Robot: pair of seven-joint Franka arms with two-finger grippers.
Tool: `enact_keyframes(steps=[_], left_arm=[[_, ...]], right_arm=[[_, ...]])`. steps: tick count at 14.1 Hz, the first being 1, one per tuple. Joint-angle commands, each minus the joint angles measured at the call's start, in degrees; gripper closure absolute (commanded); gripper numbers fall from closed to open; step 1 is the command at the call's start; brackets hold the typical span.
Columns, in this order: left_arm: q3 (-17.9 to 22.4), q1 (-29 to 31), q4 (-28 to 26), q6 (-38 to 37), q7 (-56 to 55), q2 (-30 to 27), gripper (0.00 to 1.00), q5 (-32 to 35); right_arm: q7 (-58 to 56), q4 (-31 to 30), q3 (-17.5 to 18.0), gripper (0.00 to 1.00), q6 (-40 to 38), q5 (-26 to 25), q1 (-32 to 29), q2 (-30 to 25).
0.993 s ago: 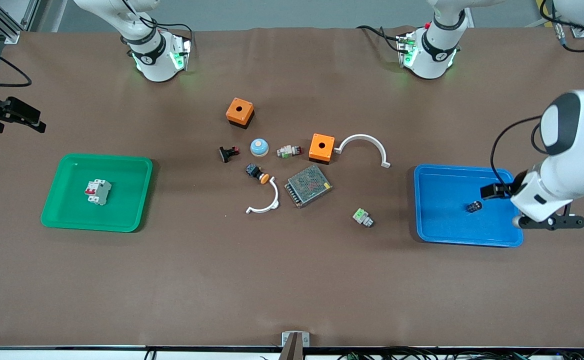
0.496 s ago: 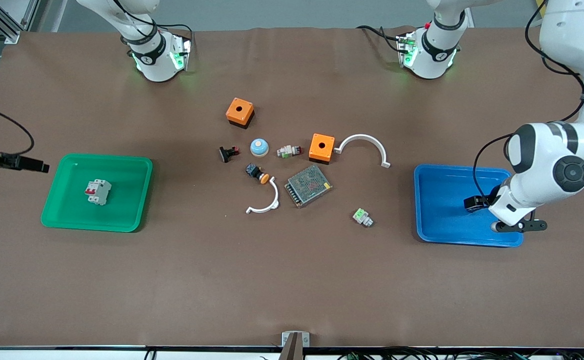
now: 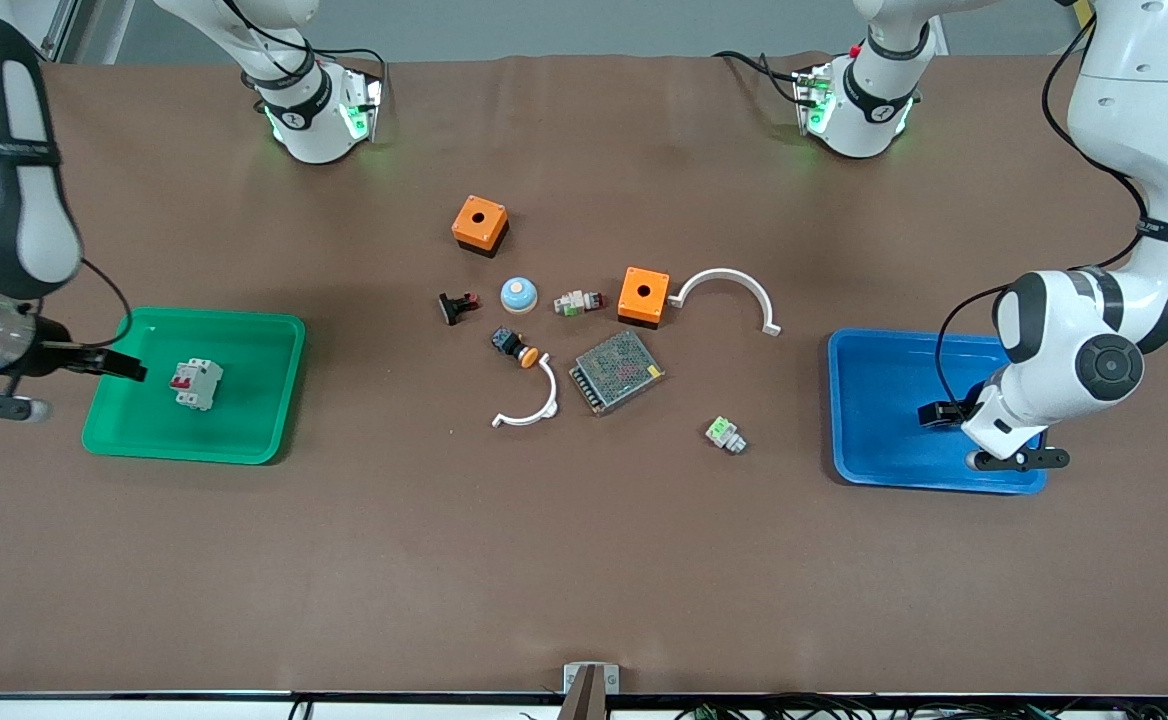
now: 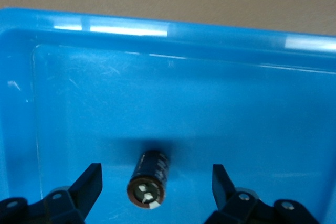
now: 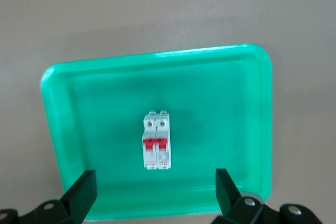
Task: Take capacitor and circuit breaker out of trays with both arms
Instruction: 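Grasp the capacitor with the left gripper while the right gripper reaches the breaker, then lift the capacitor with the left gripper while the right gripper grasps the breaker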
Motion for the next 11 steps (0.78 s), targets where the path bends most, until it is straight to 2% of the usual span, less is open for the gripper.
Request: enact_keyframes(steps=[1,3,5,6,7,8,9,11], left_arm=[[-0.2,0.7,-0.1,0.7,0.1,0.6,0.23,1.2],[-0.2,0.7,-0.6,0.7,0.0,1.0,0.35,1.2],[-0.2,0.7,-0.6,0.7,-0.2,1.2,0.45,1.2],[-0.2,0.7,-0.6,0.7,-0.2,1.4,0.54,1.2],[-0.3,0.5,-0.6,0.6,-0.2,1.4,0.68,1.2],[-0.4,0.4,-0.6,0.3,-0.2,1.1,0.87,1.2],[-0.6,0.4,-0.6,0.0,-0.6,0.7,0.99,1.0],[-2.2,-0.2,-0.4,-2.0,-4.9,-0.7,1.00,0.9]], right_arm=[[-2.2,-9.1,0.7,0.00,12.0,0.9,-0.6,-1.6],[-2.2,-11.9,0.7,0.00,19.5,0.9,-0.3,1.2],[-2.2,-12.3,0.8,0.00,23.9,0.9,-0.3,4.8],[-2.5,-12.8,0.9,0.00,25.3,0.9,-0.3,5.9],[-2.7,-13.1,0.9,0.01,25.9,0.9,0.0,6.7],[-2.7,-13.2,0.9,0.03,26.2,0.9,0.3,7.3],[-2.7,-13.2,0.9,0.07,26.3,0.9,0.3,7.7],[-2.7,-13.2,0.9,0.26,26.2,0.9,0.3,8.4]])
